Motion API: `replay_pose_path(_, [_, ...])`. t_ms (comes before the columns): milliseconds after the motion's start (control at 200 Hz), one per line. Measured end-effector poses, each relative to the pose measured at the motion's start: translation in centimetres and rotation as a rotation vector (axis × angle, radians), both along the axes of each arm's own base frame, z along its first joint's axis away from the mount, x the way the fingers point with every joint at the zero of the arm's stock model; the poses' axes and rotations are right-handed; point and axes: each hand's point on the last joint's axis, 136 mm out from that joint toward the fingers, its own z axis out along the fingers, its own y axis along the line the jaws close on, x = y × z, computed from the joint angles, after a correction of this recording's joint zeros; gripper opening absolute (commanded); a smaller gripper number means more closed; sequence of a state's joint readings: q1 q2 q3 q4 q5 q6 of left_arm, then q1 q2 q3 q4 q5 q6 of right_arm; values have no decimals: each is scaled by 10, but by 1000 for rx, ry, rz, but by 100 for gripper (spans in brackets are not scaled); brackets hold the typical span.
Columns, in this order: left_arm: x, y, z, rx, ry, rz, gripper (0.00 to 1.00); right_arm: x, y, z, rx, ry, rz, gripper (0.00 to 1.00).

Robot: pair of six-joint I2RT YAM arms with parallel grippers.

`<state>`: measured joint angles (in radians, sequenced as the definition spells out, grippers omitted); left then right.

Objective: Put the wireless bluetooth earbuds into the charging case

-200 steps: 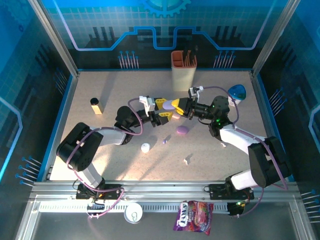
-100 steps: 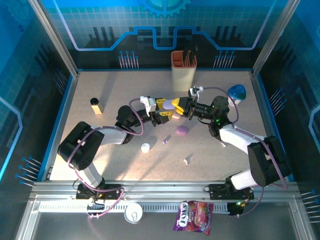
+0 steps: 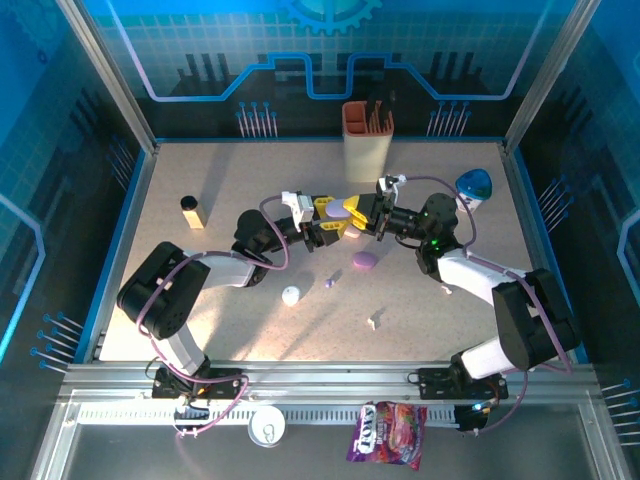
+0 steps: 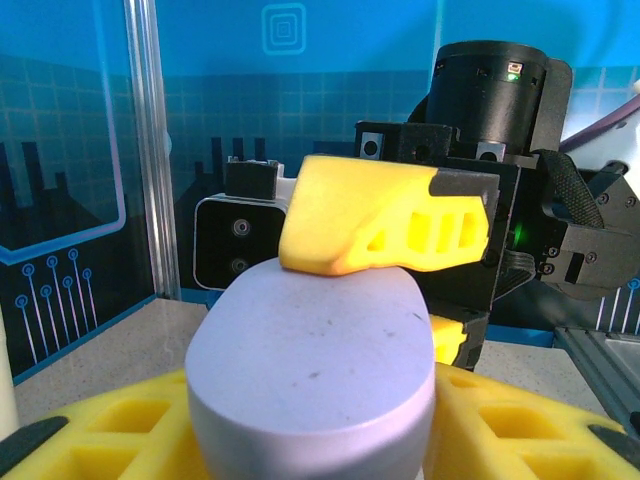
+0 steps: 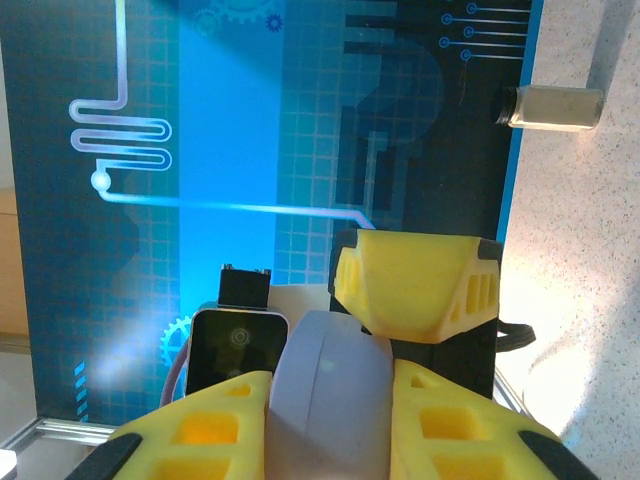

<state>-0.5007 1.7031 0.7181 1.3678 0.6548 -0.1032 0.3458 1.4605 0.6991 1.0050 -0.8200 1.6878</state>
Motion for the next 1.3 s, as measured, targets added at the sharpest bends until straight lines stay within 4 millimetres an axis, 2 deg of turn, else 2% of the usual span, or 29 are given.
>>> replay_pose_path(220, [1,-1,2,-3,-2,-1,48,1,1,-2,2,-2,4,11])
replay_pose_path(395, [1,-1,1,-1,3,-7,42,0,1,-4,3,-1,5,11])
replay_pose_path(580, [1,-2,-1,1,5,-12,47,0,1,-5,7,8,5,11])
replay_pose_path(865, [1,-2,-2,3,7,-12,47,1,1,-6,17,20,8,11])
replay_pose_path(960, [1,-2,-3,3,8,-12,45,2,1,-7,22,23,12,11])
replay_pose_path(1151, [2,-2,-3,5,8,-12,34,2,2,-6,27,25,15,11])
replay_pose_path(1226, [2,-2,-3,5,7,-12,33,2,2,-6,27,24,15,15])
replay_pose_path(1301, [2,-2,-3,5,7,-12,33,2,1,-7,26,24,14,25])
